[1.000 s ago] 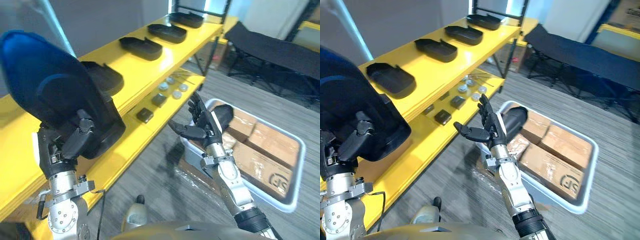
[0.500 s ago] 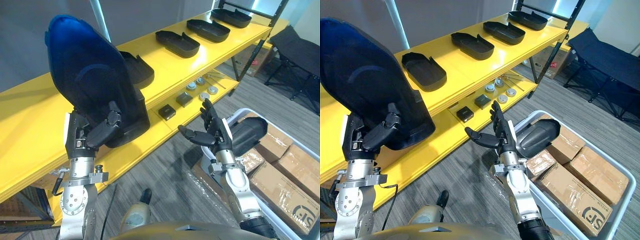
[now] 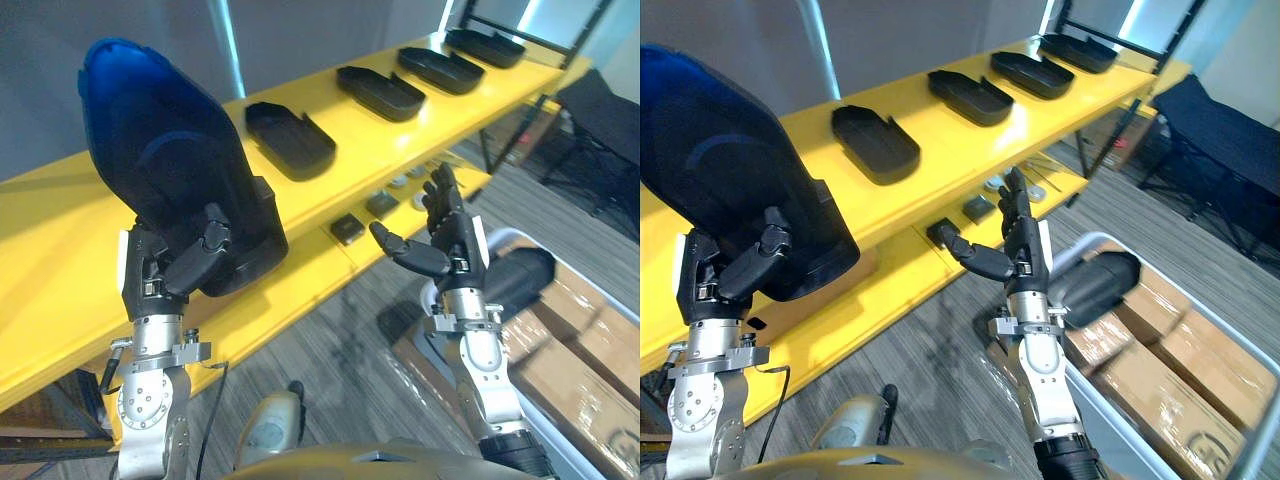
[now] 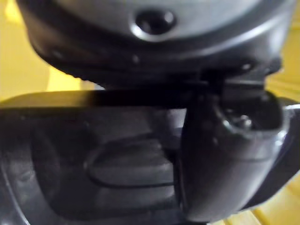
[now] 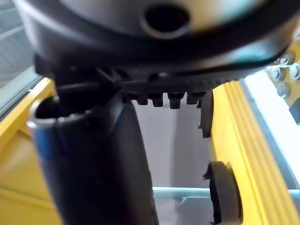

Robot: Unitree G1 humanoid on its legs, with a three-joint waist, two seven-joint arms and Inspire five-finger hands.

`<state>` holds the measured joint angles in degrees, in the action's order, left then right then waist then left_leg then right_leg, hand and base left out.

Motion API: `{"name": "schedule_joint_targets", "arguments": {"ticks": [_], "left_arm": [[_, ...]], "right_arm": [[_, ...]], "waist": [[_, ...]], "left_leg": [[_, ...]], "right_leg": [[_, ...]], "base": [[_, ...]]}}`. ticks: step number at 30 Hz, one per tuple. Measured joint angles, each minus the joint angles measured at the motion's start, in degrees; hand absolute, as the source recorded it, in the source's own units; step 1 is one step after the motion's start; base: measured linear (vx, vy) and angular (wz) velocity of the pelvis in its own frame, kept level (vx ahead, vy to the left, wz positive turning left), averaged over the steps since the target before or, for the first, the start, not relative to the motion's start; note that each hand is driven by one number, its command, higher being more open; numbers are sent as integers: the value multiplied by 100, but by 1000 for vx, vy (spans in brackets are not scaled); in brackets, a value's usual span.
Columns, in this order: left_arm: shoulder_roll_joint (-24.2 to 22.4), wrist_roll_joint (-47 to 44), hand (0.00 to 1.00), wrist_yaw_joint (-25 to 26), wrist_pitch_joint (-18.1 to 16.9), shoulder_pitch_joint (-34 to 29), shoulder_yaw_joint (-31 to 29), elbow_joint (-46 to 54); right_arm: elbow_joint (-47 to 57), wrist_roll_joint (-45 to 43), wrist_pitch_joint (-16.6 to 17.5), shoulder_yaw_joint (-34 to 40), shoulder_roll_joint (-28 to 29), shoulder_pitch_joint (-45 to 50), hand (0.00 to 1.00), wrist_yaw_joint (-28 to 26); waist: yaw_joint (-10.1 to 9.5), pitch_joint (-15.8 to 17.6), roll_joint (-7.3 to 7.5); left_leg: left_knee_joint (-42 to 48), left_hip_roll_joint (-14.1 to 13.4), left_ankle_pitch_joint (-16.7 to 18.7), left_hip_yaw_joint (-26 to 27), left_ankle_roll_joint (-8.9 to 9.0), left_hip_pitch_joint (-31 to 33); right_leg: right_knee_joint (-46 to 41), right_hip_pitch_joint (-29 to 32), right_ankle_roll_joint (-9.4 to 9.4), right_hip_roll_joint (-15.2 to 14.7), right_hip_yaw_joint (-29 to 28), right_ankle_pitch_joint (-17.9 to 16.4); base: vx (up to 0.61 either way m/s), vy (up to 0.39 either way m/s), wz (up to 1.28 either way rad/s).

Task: Walk over and take three plastic housings, then place them on the shelf

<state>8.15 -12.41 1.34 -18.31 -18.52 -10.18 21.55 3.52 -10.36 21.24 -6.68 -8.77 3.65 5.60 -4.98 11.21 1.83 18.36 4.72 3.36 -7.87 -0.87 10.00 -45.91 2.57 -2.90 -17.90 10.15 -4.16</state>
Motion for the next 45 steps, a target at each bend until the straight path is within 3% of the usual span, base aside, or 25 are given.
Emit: {"name": "schedule_joint_targets", "arguments": {"ticks": [1,2,4,5,7,9,11,12,13,15,18,19,20,21,23,27,30,32,38,45], "left_arm": [[85,8,0,44,1,3,-38,0],[98,-2,0,172,2,23,-115,0],[103,-47,0,260,2,150,-140,-2],[104,-52,0,271,2,191,-139,-6],[99,-68,0,302,1,422,-1,-12],[87,-67,0,300,1,398,99,-11],[84,-68,0,309,0,268,103,49],[-71,-68,0,319,13,138,106,54],[-179,-67,0,290,12,-42,115,91],[-237,-67,0,205,11,-184,140,119],[-235,-72,0,120,4,-12,445,97],[-232,-35,0,27,1,299,799,-15],[-230,-16,0,-25,1,466,929,-87],[-155,35,0,-74,1,725,1132,-159],[58,217,0,-67,-1,925,1184,-165],[204,387,0,-52,18,916,898,-165],[195,440,0,-23,131,841,559,-165],[194,482,0,-42,188,724,412,-161],[253,584,0,-530,571,721,371,-142],[556,61,0,-808,1461,1227,379,-469]], "right_arm": [[-17,21,18,-3,62,-41,100,-7],[-33,113,62,-6,34,-176,100,-33],[-17,106,177,27,-58,-378,100,-52],[-4,106,199,47,-74,-413,100,-53],[317,112,236,72,-292,-522,100,25],[648,215,246,71,-404,-526,100,46],[972,266,297,66,-475,-652,100,-6],[1069,260,346,72,-570,-848,100,-28],[1161,193,360,81,-670,-996,100,-39],[1228,142,385,204,-760,-1113,100,-100],[1441,89,386,653,-753,-938,100,-122],[1611,111,372,1047,-746,-629,100,-80],[1653,119,361,1199,-739,-501,100,-47],[1667,134,323,1430,-689,-348,100,-16],[1676,244,304,1577,-649,-174,100,-80],[1696,142,304,1629,-649,-69,100,-435],[1722,-491,306,1608,-614,-70,100,-848],[1714,-633,307,1532,-465,-58,100,-987],[1714,-380,300,1210,-275,44,100,-839],[1534,-435,198,1040,-285,-105,100,-1042]], "waist": [[37,22,-16],[57,29,-30],[74,65,-153],[82,65,-154],[117,62,-215],[109,19,-141],[33,-132,107],[17,-168,-18],[37,-252,-170],[-35,-313,-250],[236,-338,-263],[393,-355,-291],[450,-367,-312],[513,-367,-301],[547,-375,-254],[640,-384,-238],[611,-375,-220],[635,-371,-225],[685,-357,-255],[702,-305,-330]], "left_leg": [[-106,72,-10,-110,-97,-117],[-236,86,-27,-297,-225,-326],[-338,60,-17,-556,-246,-458],[-345,64,-14,-612,-246,-473],[-236,106,79,-1061,-127,-515],[-253,225,128,-1316,-43,-646],[-246,435,287,-1358,73,-646],[-52,256,560,-1174,110,-606],[70,-180,644,-640,223,-499],[-61,-440,616,-391,324,-541],[-157,-1162,561,1021,187,-356],[-211,-1559,301,2030,137,-290],[-299,-1604,130,2274,284,-312],[-570,-1461,-82,2378,392,-386],[-949,-1214,-238,2345,329,-575],[-1142,-1057,-257,2366,304,-879],[-958,-987,-163,2156,374,-819],[-911,-1007,-136,2171,381,-807],[-1270,-934,-323,2167,384,-810],[-1647,-884,-636,2232,326,-841]], "right_leg": [[-409,219,5,-21,-88,-9],[-531,428,37,167,-104,-541],[343,552,142,587,-96,-923],[567,566,162,666,-129,-950],[1754,675,43,1143,-717,-880],[2267,579,-71,1143,-884,-729],[2725,401,-4,922,-750,-341],[2871,218,-151,983,-575,-125],[3084,47,-99,1137,-379,-120],[3267,-110,-46,1261,-268,-107],[3577,-387,3,1215,431,-92],[3631,-502,12,1102,877,-100],[3628,-524,11,1057,1005,-102],[3613,-530,6,952,1084,-100],[3616,-561,-7,815,1036,-93],[3635,-718,-44,724,803,-68],[3922,-723,-79,764,369,-48],[4062,-762,-210,793,319,32],[4148,-606,-262,787,220,73],[4212,-479,-342,796,185,267]], "base": [[299,59,56],[250,30,53],[197,2,56],[233,-36,85],[193,-72,106],[251,-188,94],[251,-260,64],[210,-271,52],[195,-253,47],[164,-167,37],[136,-97,112],[104,-7,162],[107,77,152],[80,104,71],[94,128,29],[24,91,-5],[-62,39,-25],[-85,-4,-24],[-94,9,-4],[1,4,-2]]}}
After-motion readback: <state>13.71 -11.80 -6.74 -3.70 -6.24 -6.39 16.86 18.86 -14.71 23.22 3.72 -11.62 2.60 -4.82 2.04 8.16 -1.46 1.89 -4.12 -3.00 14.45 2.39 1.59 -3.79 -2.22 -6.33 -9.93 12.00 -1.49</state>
